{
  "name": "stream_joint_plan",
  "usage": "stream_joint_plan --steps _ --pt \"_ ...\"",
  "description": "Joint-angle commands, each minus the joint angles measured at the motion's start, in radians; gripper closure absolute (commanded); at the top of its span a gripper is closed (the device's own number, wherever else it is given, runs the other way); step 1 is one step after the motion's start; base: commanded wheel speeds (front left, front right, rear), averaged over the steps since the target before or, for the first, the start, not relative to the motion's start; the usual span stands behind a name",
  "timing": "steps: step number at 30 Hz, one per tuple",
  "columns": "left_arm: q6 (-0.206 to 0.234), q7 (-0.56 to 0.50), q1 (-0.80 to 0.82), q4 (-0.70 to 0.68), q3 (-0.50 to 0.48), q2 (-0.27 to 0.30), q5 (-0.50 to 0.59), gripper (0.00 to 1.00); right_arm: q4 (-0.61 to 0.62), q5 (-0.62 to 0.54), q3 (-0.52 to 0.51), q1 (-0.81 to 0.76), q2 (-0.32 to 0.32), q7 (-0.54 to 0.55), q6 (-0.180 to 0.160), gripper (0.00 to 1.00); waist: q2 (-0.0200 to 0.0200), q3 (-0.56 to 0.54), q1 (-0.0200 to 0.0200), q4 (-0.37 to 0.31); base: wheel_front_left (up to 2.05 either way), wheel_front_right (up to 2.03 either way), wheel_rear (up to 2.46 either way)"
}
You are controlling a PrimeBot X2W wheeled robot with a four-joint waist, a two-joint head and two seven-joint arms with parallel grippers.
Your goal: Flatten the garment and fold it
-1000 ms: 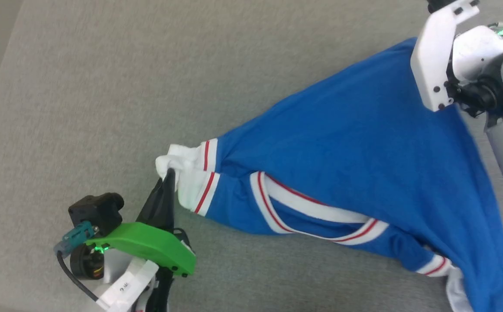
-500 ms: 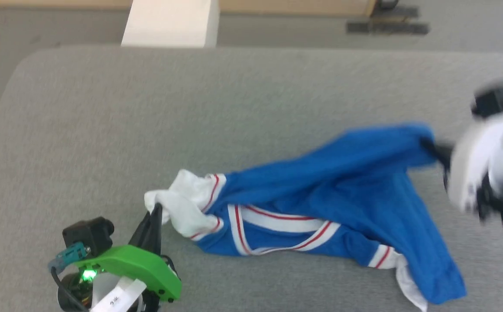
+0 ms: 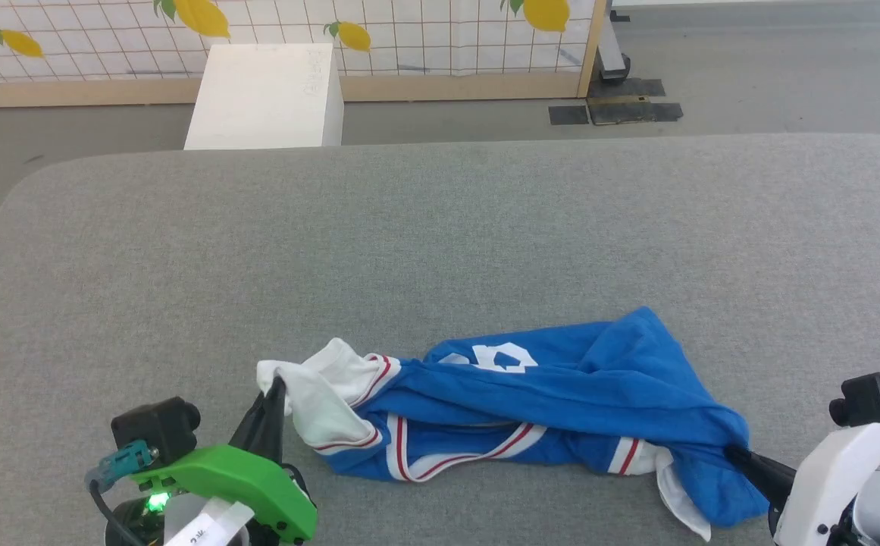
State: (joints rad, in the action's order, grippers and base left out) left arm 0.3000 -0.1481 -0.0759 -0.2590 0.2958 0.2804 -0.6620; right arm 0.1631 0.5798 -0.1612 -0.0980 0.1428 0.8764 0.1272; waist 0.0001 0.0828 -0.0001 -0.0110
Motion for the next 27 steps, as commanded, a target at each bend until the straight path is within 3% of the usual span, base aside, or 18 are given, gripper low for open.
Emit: stream_joint_plan --steps 1,6,11,18,27 --pt "-0.002 0.006 -0.011 0.004 -0.007 -0.002 -0.008 1.00 0.019 -0.007 -0.006 -0.004 -0.009 0.005 0.003 1.00 -0.0001 -0.003 0.0001 -0.002 0.00 0.00 0.00" --pt "-0.026 0.008 0.023 0.002 -0.021 0.007 -0.025 1.00 0.062 -0.010 -0.009 0.038 -0.006 0.019 0.003 1.00 -0.0001 -0.001 0.0001 -0.001 0.00 0.00 0.00" --pt "-0.071 -0.021 0.141 0.001 -0.048 0.040 -0.050 1.00 0.072 0.013 -0.012 0.163 0.047 0.045 0.003 1.00 -0.0001 0.011 0.0001 0.005 0.00 0.00 0.00" --pt "-0.130 -0.077 0.425 0.037 -0.082 0.114 -0.034 1.00 0.039 0.045 -0.021 0.417 0.171 0.094 0.003 1.00 -0.0001 0.024 0.0001 0.021 0.00 0.00 0.00" --pt "-0.192 -0.103 0.782 0.126 -0.083 0.150 0.004 1.00 -0.043 0.089 -0.003 0.680 0.263 0.113 0.003 1.00 -0.0001 0.026 0.0001 0.036 0.00 0.00 0.00"
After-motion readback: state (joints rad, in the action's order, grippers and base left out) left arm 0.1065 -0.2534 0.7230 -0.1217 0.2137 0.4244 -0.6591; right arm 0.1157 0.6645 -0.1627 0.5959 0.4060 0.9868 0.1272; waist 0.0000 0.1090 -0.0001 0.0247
